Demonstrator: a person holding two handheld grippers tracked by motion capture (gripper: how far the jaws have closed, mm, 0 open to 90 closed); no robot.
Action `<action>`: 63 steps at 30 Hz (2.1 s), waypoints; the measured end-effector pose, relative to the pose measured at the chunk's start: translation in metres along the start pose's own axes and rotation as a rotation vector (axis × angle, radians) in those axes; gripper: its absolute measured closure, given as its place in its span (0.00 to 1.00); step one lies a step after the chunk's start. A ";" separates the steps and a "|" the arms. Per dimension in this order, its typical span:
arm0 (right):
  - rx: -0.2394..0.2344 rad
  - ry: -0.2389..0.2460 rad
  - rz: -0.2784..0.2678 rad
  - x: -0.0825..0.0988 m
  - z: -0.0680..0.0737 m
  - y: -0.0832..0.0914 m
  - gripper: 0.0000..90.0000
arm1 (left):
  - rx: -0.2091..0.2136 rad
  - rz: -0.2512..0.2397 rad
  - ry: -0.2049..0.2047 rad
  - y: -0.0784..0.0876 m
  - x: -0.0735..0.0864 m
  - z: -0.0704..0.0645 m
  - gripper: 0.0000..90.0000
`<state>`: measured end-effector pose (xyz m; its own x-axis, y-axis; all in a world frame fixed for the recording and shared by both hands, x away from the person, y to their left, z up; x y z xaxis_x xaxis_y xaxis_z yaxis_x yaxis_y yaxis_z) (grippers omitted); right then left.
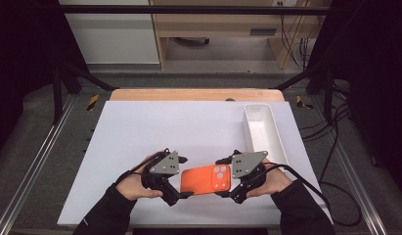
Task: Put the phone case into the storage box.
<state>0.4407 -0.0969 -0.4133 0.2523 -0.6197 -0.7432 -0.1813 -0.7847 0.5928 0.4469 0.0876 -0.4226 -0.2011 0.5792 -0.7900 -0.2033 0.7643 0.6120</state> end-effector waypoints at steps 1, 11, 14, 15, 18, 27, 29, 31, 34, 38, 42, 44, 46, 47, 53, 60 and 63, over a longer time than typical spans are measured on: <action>0.004 -0.003 0.002 0.000 -0.001 0.001 0.18 | -0.005 -0.008 0.002 0.001 0.000 0.001 0.01; 0.019 -0.023 0.033 0.001 -0.009 0.015 0.18 | -0.004 -0.036 0.058 -0.002 0.003 0.005 0.01; 0.021 -0.029 0.034 0.000 -0.010 0.019 0.18 | 0.005 -0.039 0.077 -0.003 0.004 0.007 0.01; 0.020 -0.027 0.038 0.000 -0.010 0.021 0.18 | 0.005 -0.039 0.083 -0.003 0.005 0.007 0.01; 0.015 -0.022 0.056 0.000 -0.010 0.023 0.18 | 0.007 -0.043 0.089 -0.002 0.005 0.007 0.01; 0.003 -0.018 0.091 -0.004 -0.013 0.028 0.18 | 0.005 -0.009 0.149 -0.001 0.009 0.008 0.01; -0.002 -0.017 0.104 -0.005 -0.013 0.029 0.18 | 0.006 0.000 0.145 -0.002 0.010 0.007 0.01; -0.008 -0.016 0.120 -0.006 -0.013 0.029 0.18 | 0.010 0.008 0.135 -0.003 0.011 0.006 0.02; -0.021 -0.014 0.135 -0.009 -0.014 0.030 0.18 | 0.017 0.019 0.126 -0.005 0.012 0.004 0.02; -0.037 -0.014 0.165 -0.012 -0.014 0.030 0.18 | 0.023 0.036 0.113 -0.008 0.013 0.002 0.02; -0.053 -0.012 0.190 -0.014 -0.015 0.029 0.18 | 0.024 0.053 0.105 -0.011 0.015 0.001 0.02; -0.064 -0.013 0.207 -0.014 -0.015 0.028 0.18 | 0.029 0.058 0.105 -0.012 0.015 0.000 0.02; -0.070 -0.008 0.224 -0.015 -0.015 0.028 0.18 | 0.032 0.063 0.099 -0.012 0.015 -0.001 0.02; -0.075 -0.005 0.232 -0.016 -0.015 0.027 0.18 | 0.034 0.066 0.097 -0.013 0.015 -0.002 0.02; -0.088 0.006 0.255 -0.021 -0.015 0.025 0.18 | 0.036 0.083 0.093 -0.015 0.017 -0.003 0.02; -0.101 0.020 0.296 -0.026 -0.016 0.021 0.18 | 0.040 0.111 0.085 -0.018 0.019 -0.003 0.02; -0.109 0.023 0.312 -0.028 -0.016 0.020 0.18 | 0.045 0.124 0.081 -0.019 0.019 -0.004 0.01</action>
<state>0.4457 -0.0949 -0.3756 0.2222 -0.8284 -0.5142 -0.1508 -0.5502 0.8213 0.4433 0.0831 -0.4493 -0.2987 0.6466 -0.7019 -0.1290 0.7014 0.7010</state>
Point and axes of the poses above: each handheld gripper's, and its own axes: y roughly backward along the jaws, x roughly out of its underside, z roughly to its left, the point moved 6 cm from there along -y, roughly forward along the jaws, and after that the axes turned 9 degrees about y, right-handed, at the moved point
